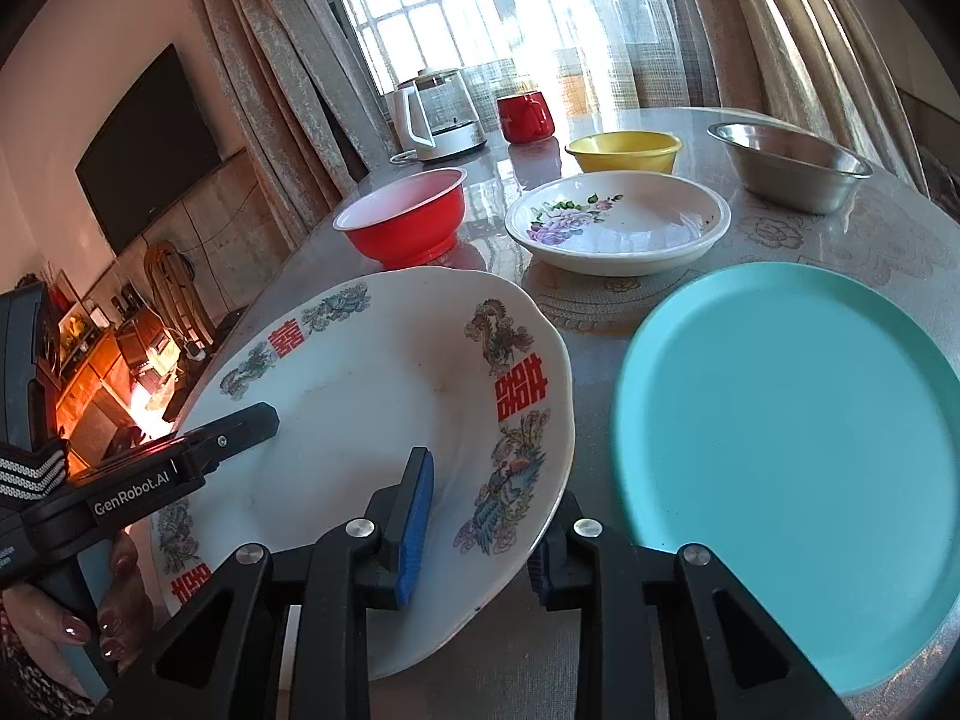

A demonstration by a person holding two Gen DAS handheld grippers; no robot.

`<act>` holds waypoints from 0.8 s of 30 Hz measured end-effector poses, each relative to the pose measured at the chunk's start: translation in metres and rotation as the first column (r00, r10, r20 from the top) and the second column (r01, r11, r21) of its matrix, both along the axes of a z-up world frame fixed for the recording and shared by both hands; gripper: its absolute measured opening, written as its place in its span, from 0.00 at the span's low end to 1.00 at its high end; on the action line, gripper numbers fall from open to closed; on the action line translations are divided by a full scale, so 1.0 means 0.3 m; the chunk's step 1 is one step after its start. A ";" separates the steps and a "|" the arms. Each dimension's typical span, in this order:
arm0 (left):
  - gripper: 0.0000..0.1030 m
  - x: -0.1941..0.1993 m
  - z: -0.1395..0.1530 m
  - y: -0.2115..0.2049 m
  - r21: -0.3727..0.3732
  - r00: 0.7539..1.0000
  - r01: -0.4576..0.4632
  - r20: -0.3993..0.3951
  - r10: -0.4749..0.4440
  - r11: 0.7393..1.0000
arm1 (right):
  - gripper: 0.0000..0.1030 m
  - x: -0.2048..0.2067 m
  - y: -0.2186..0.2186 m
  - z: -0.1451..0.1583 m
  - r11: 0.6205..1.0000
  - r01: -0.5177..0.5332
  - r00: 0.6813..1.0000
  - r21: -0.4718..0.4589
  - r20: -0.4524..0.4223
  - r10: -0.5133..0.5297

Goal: Organize plates and bowls
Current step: 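Lift the large white plate with both tools and carry it over the teal plate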

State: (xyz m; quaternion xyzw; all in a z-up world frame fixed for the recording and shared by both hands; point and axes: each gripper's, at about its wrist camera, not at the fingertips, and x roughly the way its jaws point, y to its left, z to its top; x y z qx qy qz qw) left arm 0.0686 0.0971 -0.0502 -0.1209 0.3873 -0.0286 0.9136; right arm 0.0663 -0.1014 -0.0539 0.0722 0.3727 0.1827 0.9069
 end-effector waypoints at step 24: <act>0.29 -0.074 0.024 -0.073 -0.004 0.977 0.189 0.104 -0.187 0.982 | 0.27 -0.056 -0.086 0.032 0.997 0.051 0.999 0.064 0.008 -0.052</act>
